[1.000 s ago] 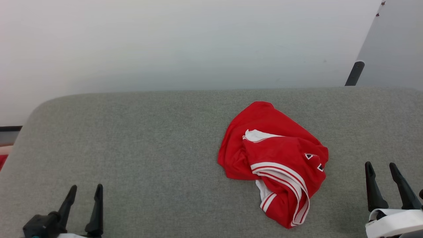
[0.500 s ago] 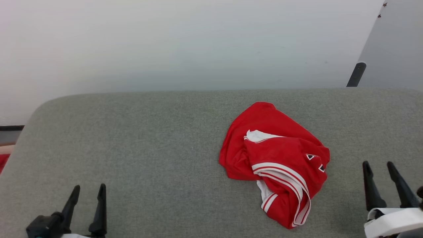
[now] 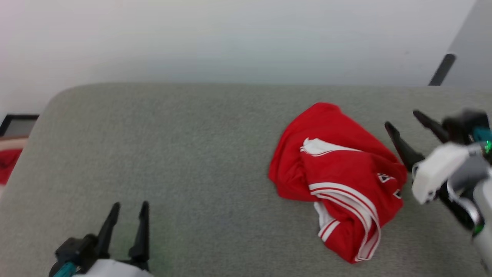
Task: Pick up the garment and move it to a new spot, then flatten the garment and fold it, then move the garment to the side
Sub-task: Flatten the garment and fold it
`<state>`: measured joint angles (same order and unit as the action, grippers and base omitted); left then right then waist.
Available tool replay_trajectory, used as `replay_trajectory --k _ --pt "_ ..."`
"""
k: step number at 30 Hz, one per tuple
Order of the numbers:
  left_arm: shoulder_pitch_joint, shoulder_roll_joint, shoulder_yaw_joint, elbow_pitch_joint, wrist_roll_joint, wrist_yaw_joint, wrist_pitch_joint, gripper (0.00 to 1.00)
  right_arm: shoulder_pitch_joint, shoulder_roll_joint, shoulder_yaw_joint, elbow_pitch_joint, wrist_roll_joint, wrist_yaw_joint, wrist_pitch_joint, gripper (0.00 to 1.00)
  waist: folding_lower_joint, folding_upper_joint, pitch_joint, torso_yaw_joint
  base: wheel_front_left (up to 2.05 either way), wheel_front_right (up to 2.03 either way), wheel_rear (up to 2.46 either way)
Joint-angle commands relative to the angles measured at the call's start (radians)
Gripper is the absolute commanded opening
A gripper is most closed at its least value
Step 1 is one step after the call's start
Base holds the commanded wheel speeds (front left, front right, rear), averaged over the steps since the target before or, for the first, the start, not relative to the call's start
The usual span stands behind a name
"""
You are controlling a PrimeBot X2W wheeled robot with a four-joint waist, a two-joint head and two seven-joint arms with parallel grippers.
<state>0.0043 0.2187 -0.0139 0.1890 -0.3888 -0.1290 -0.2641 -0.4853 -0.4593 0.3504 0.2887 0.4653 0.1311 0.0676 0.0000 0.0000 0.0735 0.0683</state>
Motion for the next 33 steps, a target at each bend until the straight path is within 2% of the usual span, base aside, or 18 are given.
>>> replay_trajectory --k 1,10,17,25,33 --pt "-0.024 -0.008 -0.014 0.005 -0.011 -0.003 0.0 1.0 -0.066 -0.027 0.067 0.026 0.02 -0.001 0.045 1.0 0.0 0.0 0.059 0.057 0.0 0.0 0.0" --pt "-0.089 -0.049 -0.053 0.029 -0.025 -0.003 0.0 1.0 -0.352 -0.165 0.449 0.148 0.202 -0.001 0.25 1.0 0.0 0.0 0.156 0.142 0.0 0.0 0.0" --pt "-0.119 -0.072 -0.057 0.037 -0.031 -0.003 0.0 1.0 -0.472 -0.235 0.703 0.175 0.328 -0.001 0.291 1.0 0.0 0.0 0.206 0.167 0.0 0.0 0.0" --pt "-0.124 -0.083 -0.054 0.043 -0.032 -0.003 0.0 1.0 -0.53 -0.264 0.879 0.189 0.416 -0.001 0.238 1.0 0.0 0.0 0.207 0.156 0.0 0.0 0.0" --pt "-0.13 -0.076 -0.064 0.047 -0.038 -0.003 0.0 1.0 -0.561 -0.242 0.92 0.21 0.429 -0.001 0.182 1.0 0.0 0.0 0.204 0.145 0.0 0.0 0.0"
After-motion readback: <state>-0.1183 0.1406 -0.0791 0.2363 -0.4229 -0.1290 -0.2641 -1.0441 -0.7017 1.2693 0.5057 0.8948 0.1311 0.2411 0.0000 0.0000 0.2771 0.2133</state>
